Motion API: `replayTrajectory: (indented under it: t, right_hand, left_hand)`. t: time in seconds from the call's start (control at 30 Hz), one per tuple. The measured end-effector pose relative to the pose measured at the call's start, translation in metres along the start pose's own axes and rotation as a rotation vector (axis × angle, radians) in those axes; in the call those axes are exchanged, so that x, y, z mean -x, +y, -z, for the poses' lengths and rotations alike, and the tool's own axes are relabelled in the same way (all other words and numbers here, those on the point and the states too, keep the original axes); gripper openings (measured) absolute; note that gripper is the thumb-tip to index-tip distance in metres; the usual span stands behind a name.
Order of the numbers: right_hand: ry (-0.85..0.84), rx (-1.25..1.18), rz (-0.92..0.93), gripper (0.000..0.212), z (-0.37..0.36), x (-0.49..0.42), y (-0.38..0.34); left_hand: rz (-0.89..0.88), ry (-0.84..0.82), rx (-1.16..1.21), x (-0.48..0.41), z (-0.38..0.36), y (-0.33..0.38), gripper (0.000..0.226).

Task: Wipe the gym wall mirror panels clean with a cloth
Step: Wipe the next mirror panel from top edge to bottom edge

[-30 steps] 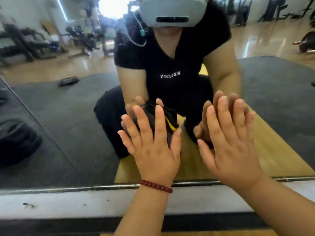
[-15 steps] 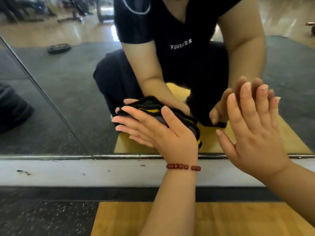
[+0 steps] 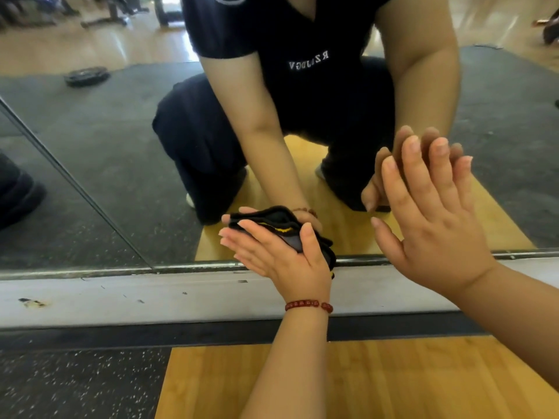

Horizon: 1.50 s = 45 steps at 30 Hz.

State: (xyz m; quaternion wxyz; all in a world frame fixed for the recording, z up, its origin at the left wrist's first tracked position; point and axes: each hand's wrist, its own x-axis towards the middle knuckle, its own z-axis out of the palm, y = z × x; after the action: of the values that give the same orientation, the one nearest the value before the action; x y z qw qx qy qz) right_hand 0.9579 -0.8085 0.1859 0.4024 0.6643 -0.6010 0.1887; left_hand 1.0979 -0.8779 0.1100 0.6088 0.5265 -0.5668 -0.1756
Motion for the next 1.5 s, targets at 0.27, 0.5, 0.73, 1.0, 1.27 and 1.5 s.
replayTrajectory:
  t: [0.27,0.5,0.73,1.0,1.27,1.5]
  right_hand:
    - [-0.046,-0.005,0.083,0.073,0.0,0.016,0.012]
    - [-0.024,-0.008,0.079,0.07,0.004,0.027,0.035]
    - [0.06,-0.06,0.111,0.065,-0.011,0.021,0.015]
    - [0.057,0.012,0.019,0.07,-0.02,0.013,-0.015]
    - [-0.097,-0.153,-0.396,0.084,0.002,-0.002,-0.083]
    - [0.193,-0.466,-1.058,0.078,-0.016,-0.06,-0.154]
  left_hand:
    - [-0.126,-0.024,0.014,0.001,-0.012,0.05,0.065]
    - [-0.573,-0.112,-0.258,0.0,-0.014,0.043,0.065]
    - [-0.857,-0.263,-0.338,-0.017,0.01,0.041,0.076]
    - [-1.099,-0.192,-0.528,-0.071,0.044,0.021,0.073]
    - [-1.401,-0.249,-0.574,-0.142,0.09,0.03,0.069]
    - [-1.411,-0.371,-0.582,-0.137,0.102,0.026,0.062]
